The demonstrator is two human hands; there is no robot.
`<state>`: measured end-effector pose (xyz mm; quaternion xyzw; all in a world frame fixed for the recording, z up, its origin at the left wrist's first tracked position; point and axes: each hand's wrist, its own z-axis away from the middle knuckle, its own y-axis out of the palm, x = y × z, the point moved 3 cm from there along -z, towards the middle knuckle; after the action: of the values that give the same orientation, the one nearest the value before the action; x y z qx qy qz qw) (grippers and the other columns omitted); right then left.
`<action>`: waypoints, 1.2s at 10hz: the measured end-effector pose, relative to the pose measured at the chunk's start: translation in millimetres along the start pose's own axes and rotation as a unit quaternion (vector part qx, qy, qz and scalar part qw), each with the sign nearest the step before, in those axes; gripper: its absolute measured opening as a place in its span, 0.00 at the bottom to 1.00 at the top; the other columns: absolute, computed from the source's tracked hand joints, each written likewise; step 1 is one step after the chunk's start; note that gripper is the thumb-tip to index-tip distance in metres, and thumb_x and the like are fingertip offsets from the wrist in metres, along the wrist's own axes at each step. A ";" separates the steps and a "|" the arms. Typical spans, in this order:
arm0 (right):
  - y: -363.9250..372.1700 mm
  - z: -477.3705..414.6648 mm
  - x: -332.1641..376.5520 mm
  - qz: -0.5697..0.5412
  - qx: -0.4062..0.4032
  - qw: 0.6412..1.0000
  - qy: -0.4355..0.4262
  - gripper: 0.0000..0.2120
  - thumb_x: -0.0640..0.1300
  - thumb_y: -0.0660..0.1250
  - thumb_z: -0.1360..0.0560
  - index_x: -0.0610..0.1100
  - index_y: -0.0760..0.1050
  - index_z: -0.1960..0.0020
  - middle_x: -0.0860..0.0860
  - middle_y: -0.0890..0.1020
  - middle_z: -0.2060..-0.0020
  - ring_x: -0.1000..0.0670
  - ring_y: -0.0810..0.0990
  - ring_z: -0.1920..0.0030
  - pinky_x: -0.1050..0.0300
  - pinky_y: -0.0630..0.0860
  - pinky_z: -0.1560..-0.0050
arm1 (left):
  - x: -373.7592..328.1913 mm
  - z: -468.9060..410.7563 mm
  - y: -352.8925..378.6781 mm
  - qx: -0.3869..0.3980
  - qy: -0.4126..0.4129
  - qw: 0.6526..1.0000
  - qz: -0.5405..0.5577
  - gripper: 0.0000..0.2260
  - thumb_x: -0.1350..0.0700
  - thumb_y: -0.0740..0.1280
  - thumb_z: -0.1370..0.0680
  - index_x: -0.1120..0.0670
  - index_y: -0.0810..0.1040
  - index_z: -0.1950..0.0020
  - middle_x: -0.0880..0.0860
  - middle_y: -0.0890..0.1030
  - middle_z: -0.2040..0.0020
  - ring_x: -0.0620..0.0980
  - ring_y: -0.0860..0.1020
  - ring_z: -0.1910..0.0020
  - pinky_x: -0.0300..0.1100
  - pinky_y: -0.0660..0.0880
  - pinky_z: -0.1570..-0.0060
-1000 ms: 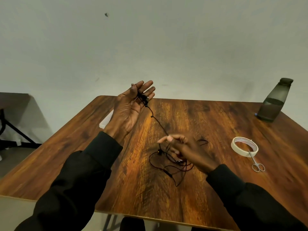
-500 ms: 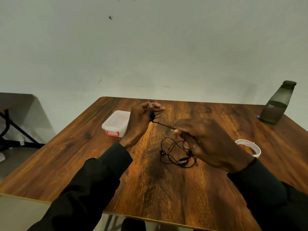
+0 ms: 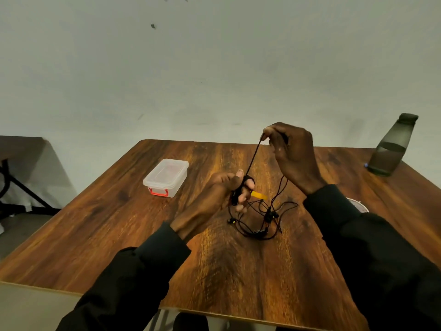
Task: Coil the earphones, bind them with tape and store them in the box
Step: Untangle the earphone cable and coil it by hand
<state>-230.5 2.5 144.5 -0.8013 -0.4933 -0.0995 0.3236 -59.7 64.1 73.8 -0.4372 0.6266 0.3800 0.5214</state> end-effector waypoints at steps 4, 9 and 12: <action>63.0 95.3 -5.6 -0.087 0.207 0.973 0.053 0.15 0.46 0.59 0.15 0.60 0.77 0.55 0.59 0.77 0.69 0.57 0.78 0.68 0.61 0.72 0.64 | -13.8 -16.2 -28.6 -0.088 0.102 0.990 -0.048 0.09 0.61 0.63 0.16 0.57 0.79 0.38 0.53 0.85 0.44 0.43 0.85 0.51 0.39 0.79 0.49; 28.7 59.9 25.6 0.158 0.195 0.953 -0.170 0.13 0.50 0.64 0.20 0.47 0.82 0.41 0.49 0.87 0.56 0.52 0.84 0.64 0.52 0.82 0.65 | 8.2 -9.2 -22.1 -0.099 0.123 0.964 -0.214 0.16 0.60 0.54 0.13 0.65 0.76 0.32 0.58 0.84 0.43 0.43 0.83 0.47 0.35 0.79 0.48; 20.4 22.7 6.7 0.038 0.128 0.985 -0.112 0.04 0.43 0.72 0.23 0.43 0.85 0.52 0.51 0.83 0.58 0.54 0.80 0.59 0.62 0.76 0.58 | -0.6 -11.4 -22.6 -0.014 0.046 0.993 -0.112 0.22 0.49 0.54 0.13 0.64 0.80 0.42 0.56 0.82 0.60 0.49 0.77 0.64 0.38 0.72 0.63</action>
<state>-213.5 15.1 121.6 -0.7774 -0.5046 0.0669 0.3696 -41.9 46.2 75.8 -0.5286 0.5919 0.3075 0.5250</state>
